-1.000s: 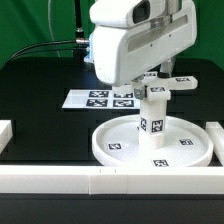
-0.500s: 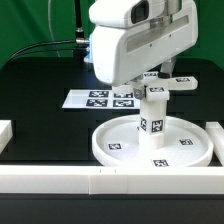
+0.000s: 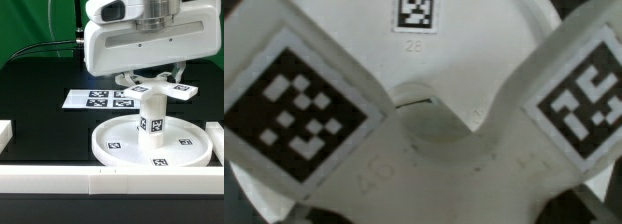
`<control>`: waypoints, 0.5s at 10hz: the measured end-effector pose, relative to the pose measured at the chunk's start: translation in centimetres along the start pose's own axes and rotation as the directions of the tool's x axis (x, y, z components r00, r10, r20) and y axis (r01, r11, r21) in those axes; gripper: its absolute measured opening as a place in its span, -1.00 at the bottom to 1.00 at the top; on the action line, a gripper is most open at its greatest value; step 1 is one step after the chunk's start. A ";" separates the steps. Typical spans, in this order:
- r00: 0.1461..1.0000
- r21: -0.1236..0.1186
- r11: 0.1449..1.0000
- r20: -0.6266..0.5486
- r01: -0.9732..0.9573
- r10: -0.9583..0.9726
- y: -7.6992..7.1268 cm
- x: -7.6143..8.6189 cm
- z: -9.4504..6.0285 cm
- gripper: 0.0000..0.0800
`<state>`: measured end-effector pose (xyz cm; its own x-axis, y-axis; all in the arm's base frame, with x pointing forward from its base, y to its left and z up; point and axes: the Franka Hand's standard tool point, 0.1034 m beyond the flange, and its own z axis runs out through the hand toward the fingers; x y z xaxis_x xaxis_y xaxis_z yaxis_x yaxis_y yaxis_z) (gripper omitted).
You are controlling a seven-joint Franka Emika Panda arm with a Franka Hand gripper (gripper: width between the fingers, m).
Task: Assemble round table
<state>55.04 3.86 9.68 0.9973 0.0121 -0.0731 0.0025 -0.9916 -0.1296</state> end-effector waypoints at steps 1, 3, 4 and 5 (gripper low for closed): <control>0.995 -0.002 0.995 -0.017 -0.101 0.101 -0.2 0.0 0.1 0.13; 0.975 0.008 0.975 -0.017 -0.222 0.222 -0.2 0.1 0.0 0.13; 0.960 0.009 0.960 -0.016 -0.280 0.281 -0.2 0.1 0.1 0.13; 0.944 0.011 0.944 -0.016 -0.331 0.331 -0.2 0.1 0.1 0.13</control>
Offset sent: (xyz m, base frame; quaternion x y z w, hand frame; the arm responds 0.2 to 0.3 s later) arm 0.0000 0.0000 0.0000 0.0000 0.0000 0.1938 0.9810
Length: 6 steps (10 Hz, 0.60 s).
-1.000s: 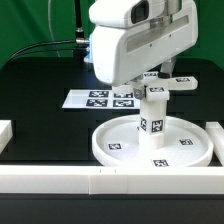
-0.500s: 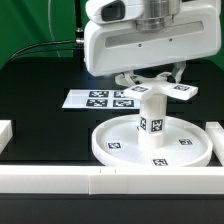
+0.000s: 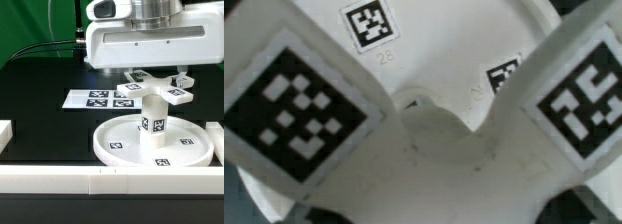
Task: Assemble round table
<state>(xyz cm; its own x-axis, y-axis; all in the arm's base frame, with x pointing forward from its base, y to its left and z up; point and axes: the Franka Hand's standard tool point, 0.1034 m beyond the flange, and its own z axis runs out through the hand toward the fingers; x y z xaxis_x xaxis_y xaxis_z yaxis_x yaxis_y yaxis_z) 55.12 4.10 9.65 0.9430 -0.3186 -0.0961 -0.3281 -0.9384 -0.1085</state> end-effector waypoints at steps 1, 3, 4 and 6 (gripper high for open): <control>0.999 0.001 0.999 0.000 -0.047 0.047 0.0 0.0 0.0 0.13; 0.966 0.015 0.966 -0.006 -0.258 0.258 0.0 0.0 0.0 0.13; 0.931 0.025 0.931 -0.006 -0.365 0.365 -0.1 -0.1 0.0 0.13; 0.809 0.070 0.808 -0.022 -0.585 0.587 0.1 -0.2 0.1 0.13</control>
Offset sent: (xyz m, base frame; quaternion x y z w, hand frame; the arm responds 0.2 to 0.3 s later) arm -0.0132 0.0009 0.0009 0.0023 -0.0098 0.2381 0.9712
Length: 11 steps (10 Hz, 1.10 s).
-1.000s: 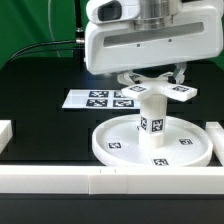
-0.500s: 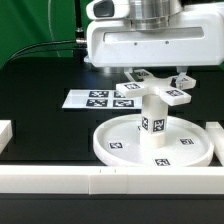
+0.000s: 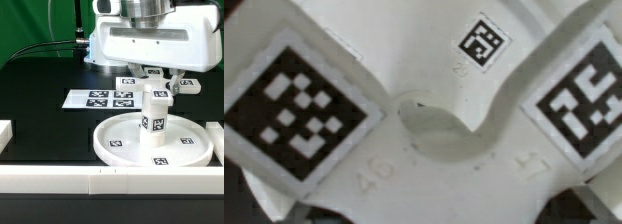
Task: Assemble round table
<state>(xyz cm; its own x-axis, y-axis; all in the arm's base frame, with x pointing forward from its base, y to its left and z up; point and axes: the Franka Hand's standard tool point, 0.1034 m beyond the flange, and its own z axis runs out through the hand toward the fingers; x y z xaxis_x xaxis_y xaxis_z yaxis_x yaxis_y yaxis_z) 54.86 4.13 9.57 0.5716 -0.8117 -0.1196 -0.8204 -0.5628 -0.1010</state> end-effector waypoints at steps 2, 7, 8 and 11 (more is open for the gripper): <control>0.990 0.034 0.990 -0.016 -0.140 0.141 -0.2 0.1 0.0 0.13; 0.909 0.058 0.907 0.012 -0.418 0.418 -0.3 0.4 -0.1 0.13; 0.856 0.072 0.854 0.016 -0.516 0.516 -0.2 0.4 -0.2 0.13; 0.658 0.138 0.647 0.062 -0.750 0.750 0.1 0.6 -0.2 0.13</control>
Offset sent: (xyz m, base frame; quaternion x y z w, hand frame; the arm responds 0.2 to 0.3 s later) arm 0.0000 0.0000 0.0000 0.0000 0.0000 0.1938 0.9810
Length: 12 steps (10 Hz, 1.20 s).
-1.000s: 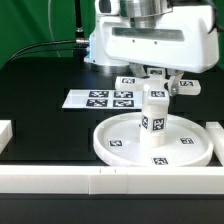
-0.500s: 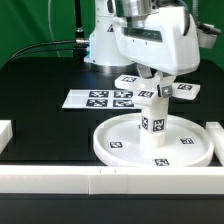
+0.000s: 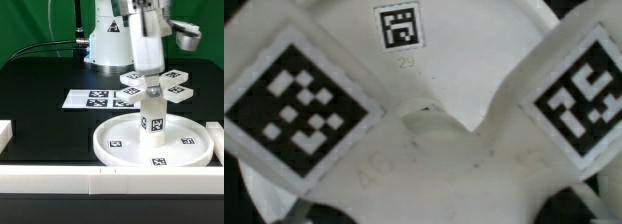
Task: Assemble round table
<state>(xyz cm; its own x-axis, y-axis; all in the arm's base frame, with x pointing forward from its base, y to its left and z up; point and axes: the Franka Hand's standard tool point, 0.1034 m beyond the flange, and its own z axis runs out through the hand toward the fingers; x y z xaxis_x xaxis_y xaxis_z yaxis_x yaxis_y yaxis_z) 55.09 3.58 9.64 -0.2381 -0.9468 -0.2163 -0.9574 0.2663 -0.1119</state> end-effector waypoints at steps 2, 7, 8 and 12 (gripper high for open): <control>0.990 0.041 0.989 0.020 -0.143 0.143 -0.2 0.0 0.0 0.13; 0.995 0.029 0.996 0.045 -0.085 0.084 -0.5 -0.9 -1.7 0.61; 0.995 0.045 0.995 0.063 -0.084 0.081 -0.7 -1.1 -2.7 0.62; 0.998 0.043 0.999 0.058 0.008 -0.010 -0.5 -1.1 -2.3 0.62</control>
Offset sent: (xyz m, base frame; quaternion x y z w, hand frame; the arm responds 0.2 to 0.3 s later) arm 0.0000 0.0000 0.0000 0.0000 0.0000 0.0650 0.9979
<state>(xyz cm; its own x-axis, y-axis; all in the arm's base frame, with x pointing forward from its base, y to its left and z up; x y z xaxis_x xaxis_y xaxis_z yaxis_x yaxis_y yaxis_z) 55.47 4.13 12.15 -0.2182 -0.9376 -0.2707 -0.9514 0.2662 -0.1549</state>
